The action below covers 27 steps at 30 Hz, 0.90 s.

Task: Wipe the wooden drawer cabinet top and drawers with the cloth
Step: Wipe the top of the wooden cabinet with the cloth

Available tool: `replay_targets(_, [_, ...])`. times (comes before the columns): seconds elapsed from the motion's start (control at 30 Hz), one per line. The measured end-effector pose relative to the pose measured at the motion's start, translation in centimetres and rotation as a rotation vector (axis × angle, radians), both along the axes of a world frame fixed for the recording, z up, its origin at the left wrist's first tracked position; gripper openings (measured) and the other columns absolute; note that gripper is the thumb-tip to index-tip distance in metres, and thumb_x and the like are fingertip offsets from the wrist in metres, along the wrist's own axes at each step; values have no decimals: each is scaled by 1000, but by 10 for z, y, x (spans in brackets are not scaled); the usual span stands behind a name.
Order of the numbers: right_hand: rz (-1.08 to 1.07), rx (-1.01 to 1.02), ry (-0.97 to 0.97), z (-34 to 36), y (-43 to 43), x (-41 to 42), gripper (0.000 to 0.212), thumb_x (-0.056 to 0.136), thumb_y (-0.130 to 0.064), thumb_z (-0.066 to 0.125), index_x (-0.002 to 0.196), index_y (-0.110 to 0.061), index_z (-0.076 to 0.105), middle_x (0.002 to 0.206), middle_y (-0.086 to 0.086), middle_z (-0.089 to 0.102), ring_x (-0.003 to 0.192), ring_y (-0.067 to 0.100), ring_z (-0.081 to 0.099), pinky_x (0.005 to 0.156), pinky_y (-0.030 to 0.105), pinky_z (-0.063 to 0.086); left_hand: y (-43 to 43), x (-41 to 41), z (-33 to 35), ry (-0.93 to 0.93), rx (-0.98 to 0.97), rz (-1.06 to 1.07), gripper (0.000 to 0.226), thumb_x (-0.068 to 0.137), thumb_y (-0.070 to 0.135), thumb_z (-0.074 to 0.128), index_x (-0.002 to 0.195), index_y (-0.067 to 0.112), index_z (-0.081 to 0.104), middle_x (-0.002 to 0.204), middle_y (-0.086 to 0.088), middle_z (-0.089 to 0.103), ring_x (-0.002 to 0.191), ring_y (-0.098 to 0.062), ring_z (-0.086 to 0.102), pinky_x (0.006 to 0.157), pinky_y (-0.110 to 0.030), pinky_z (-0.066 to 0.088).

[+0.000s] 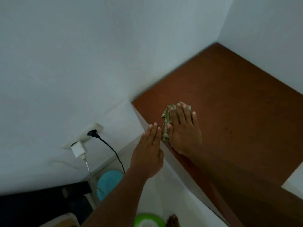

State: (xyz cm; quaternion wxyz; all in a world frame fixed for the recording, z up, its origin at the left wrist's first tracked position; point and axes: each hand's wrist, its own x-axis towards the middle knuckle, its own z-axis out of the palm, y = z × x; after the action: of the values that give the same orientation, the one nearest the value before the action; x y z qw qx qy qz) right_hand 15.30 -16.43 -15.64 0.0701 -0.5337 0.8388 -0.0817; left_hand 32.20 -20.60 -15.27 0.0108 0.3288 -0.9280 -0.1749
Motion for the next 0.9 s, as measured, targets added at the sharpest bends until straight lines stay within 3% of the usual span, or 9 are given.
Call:
replay_targets(0.17, [-131,28,12,1,97,14,64,104,-42,18,159,-9,22,166,19,18,156,34,11,124,56,13,37,-21,3,-14,9,-89,66,99,33,16,158,4,20,168,-14,14,156,-25,6,126,-44,18])
replay_targets(0.4, [-183,64,34,-1,215,14,66,104,-43,27,160,-9,18,167,17,13,157,32,6,124,58,13,110,-51,4,-45,12,-116,64,105,40,15,160,5,15,169,-11,8,157,-24,1,127,-42,10])
replay_targets(0.57, [-164,29,27,0,271,0,64,103,-42,29,157,-8,26,166,18,20,156,33,10,124,56,14,161,-55,4,-76,-8,-57,64,107,41,19,160,7,8,170,-10,1,156,-23,-5,127,-40,5])
replay_targets(0.67, [-136,-39,26,-3,298,-11,61,103,-37,32,153,-2,35,161,22,30,153,36,20,122,54,23,200,-60,1,-83,-11,-11,65,107,42,19,160,7,7,170,-10,1,156,-23,-6,127,-42,8])
replay_targets(0.73, [-66,-99,45,-3,316,-23,59,95,-29,58,144,2,48,152,25,44,146,40,37,115,55,36,229,-64,-2,-72,-17,25,64,108,42,20,161,8,8,170,-9,1,156,-23,-7,127,-42,7])
replay_targets(0.8, [-25,-128,10,1,329,-39,74,66,-18,90,130,4,60,137,25,60,130,42,56,103,54,49,254,-67,-5,-62,-31,69,64,108,42,22,161,8,7,170,-8,-2,156,-22,-10,127,-41,2])
replay_targets(0.83, [-31,-131,-14,3,334,-48,78,55,-14,95,124,4,64,129,24,65,121,42,62,97,52,53,264,-68,-7,-66,-37,89,65,108,42,20,161,9,5,170,-8,-4,156,-21,-13,126,-40,-2])
replay_targets(0.9, [-71,-173,-51,6,339,-67,73,55,-12,97,120,2,67,121,20,69,109,39,67,93,48,54,277,-72,-10,-78,-46,116,66,107,44,17,161,9,1,169,-7,-9,155,-21,-17,125,-40,-6])
